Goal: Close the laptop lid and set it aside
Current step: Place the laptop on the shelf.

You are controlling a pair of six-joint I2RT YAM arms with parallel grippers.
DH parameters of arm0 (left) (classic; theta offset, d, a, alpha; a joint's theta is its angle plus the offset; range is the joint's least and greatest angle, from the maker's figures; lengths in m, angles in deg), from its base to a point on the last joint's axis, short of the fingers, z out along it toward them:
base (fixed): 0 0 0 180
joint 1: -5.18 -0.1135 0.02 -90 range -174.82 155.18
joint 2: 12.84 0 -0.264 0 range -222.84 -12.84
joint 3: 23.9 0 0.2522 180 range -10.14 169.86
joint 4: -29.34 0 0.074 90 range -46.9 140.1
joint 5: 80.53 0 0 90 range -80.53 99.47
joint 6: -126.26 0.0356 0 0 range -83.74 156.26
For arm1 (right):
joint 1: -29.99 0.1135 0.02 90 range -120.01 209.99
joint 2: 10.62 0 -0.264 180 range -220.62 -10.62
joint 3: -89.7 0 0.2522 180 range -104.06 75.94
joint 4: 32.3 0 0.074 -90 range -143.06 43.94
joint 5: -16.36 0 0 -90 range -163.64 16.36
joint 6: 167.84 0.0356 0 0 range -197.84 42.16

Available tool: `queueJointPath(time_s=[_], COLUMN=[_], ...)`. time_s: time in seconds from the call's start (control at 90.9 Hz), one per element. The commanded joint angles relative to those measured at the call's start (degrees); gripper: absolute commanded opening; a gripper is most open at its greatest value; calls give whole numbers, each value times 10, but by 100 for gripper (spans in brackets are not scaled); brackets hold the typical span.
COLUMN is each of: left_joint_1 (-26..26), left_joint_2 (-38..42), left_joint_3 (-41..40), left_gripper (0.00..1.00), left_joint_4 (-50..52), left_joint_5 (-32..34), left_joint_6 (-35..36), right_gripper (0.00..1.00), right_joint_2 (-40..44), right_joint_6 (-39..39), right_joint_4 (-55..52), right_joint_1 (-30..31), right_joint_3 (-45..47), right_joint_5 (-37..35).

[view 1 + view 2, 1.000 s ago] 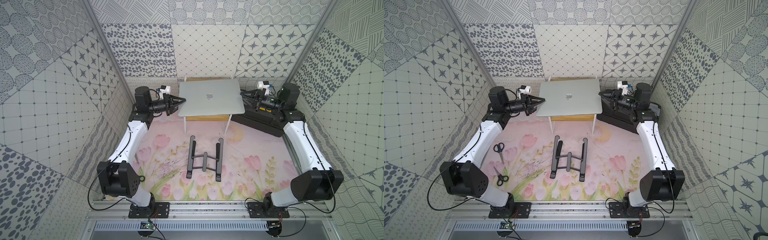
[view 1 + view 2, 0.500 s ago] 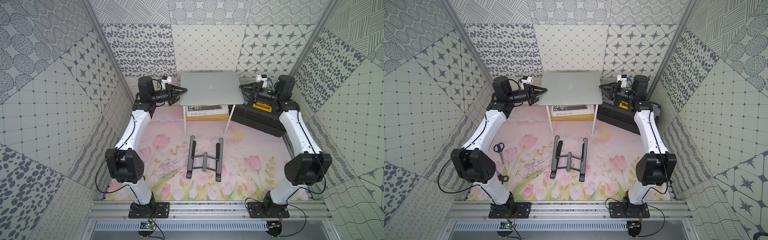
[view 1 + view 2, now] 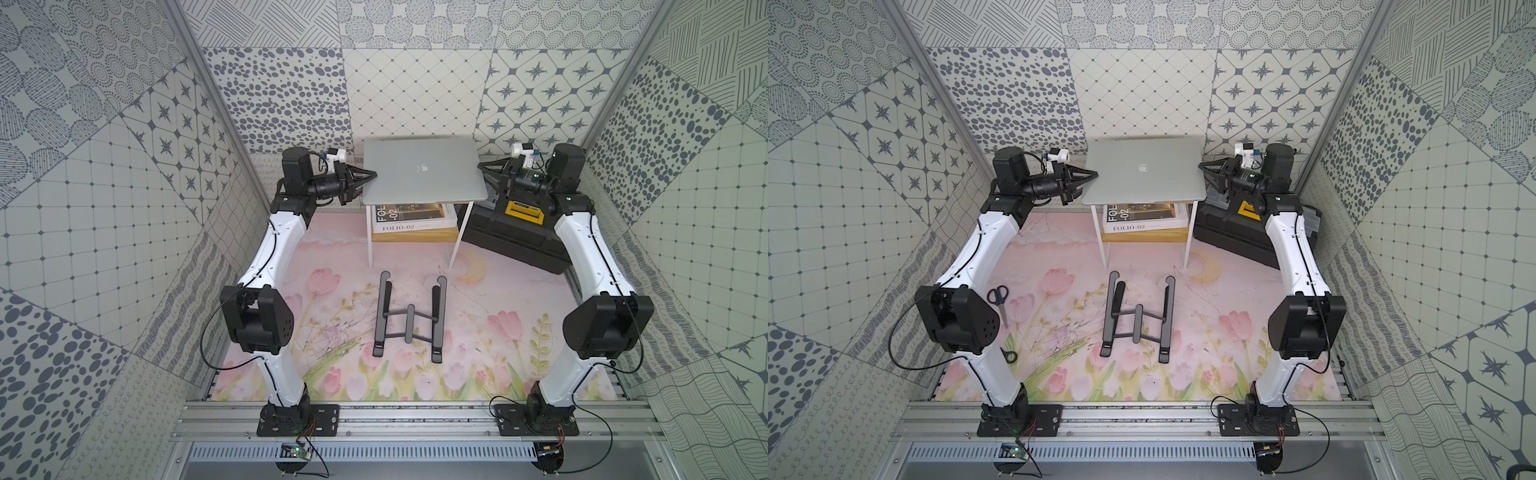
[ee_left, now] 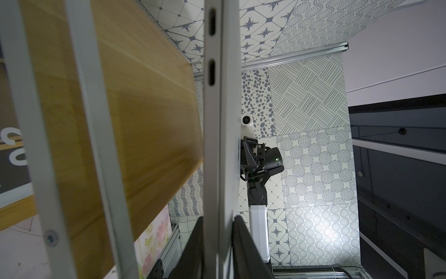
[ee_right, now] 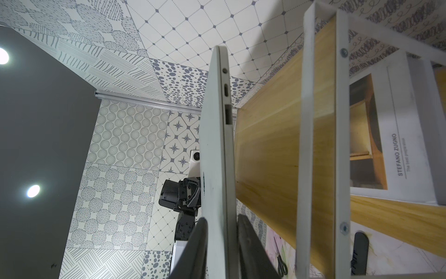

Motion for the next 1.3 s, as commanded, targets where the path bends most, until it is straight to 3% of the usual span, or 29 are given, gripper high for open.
queueJointPath(time_s=[0.0, 0.429, 0.539, 0.616, 0.858, 0.913, 1.024, 1.156, 1.288], left_joint_1=[13, 13, 13, 13, 11, 10, 8, 3, -5], left_joint_2=[-5, -21, -24, -29, -43, -48, -56, -62, -70], left_joint_3=[12, 38, 45, 56, 88, 97, 116, 120, 123], left_gripper=[20, 20, 20, 20, 24, 24, 31, 46, 50], left_joint_4=[-51, -45, -33, -14, 32, 45, 62, 70, 87], left_joint_5=[-6, -5, -3, -2, 10, 13, 17, 26, 31], left_joint_6=[0, -11, -5, 6, 32, 41, 50, 57, 62], right_gripper=[25, 19, 27, 28, 0, 0, 0, 0, 0], right_joint_2=[-2, -23, -21, -24, -36, -40, -53, -62, -73], right_joint_6=[-16, -33, -40, -41, -39, -37, -30, -25, -18], right_joint_4=[64, 58, 46, 40, 23, 23, 22, 22, 23], right_joint_1=[29, 37, 31, 31, 33, 34, 35, 38, 42], right_joint_3=[-50, -66, -66, -73, -95, -103, -116, -120, -133], right_joint_5=[40, 53, 41, 38, 22, 19, 16, 7, -3])
